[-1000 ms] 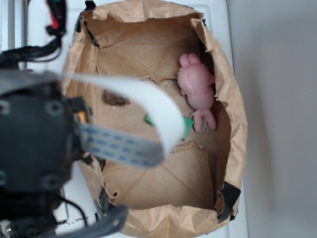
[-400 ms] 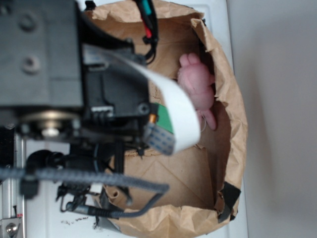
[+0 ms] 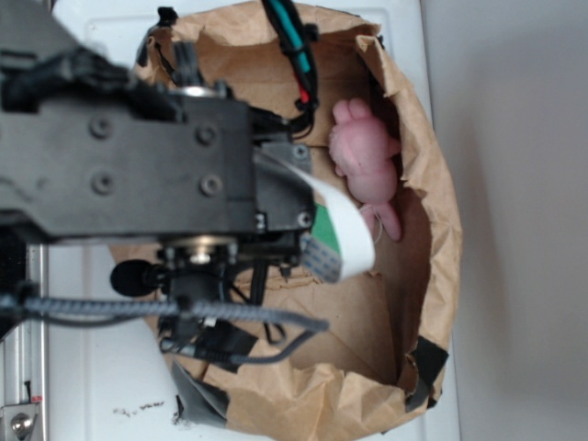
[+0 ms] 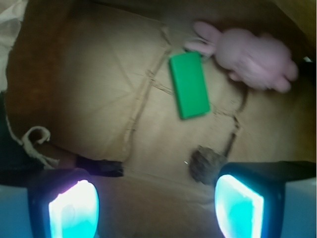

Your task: Grab the green block.

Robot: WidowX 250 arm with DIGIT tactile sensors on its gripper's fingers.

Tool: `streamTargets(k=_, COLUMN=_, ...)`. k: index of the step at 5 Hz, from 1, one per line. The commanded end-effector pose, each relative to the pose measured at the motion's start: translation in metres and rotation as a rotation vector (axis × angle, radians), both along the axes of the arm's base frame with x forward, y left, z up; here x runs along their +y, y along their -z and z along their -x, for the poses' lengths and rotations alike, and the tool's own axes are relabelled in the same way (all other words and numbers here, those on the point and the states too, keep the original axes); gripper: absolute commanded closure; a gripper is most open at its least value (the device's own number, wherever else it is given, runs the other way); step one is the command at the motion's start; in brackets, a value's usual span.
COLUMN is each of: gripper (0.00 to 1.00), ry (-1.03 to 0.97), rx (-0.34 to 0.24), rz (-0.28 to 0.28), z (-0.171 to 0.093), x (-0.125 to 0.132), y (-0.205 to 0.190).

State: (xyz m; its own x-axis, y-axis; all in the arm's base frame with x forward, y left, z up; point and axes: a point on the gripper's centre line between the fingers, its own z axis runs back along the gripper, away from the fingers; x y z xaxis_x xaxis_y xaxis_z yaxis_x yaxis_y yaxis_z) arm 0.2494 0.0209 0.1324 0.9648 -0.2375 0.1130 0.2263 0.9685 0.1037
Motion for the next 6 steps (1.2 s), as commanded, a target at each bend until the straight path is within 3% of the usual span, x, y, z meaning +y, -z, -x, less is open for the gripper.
streamTargets(k=1, gripper=0.00, ry=-0.005, rx=-0.028, rz=0.001, z=-0.003, x=-0.002, y=-0.008)
streamTargets(k=2, gripper=0.00, ry=-0.005, rx=-0.028, rz=0.001, z=-0.003, x=-0.002, y=-0.008)
streamTargets(k=3, gripper=0.00, ry=0.037, rx=-0.025, rz=0.002, z=-0.038, x=0.007, y=0.018)
streamTargets(k=4, gripper=0.00, ry=0.101, rx=-0.084, rz=0.004, z=-0.070, x=0.017, y=0.027)
streamTargets(k=5, gripper=0.00, ry=0.176, rx=-0.130, rz=-0.032, z=-0.074, x=0.009, y=0.041)
streamTargets(k=6, gripper=0.00, ry=0.252, rx=-0.200, rz=-0.025, z=-0.068, x=0.000, y=0.050)
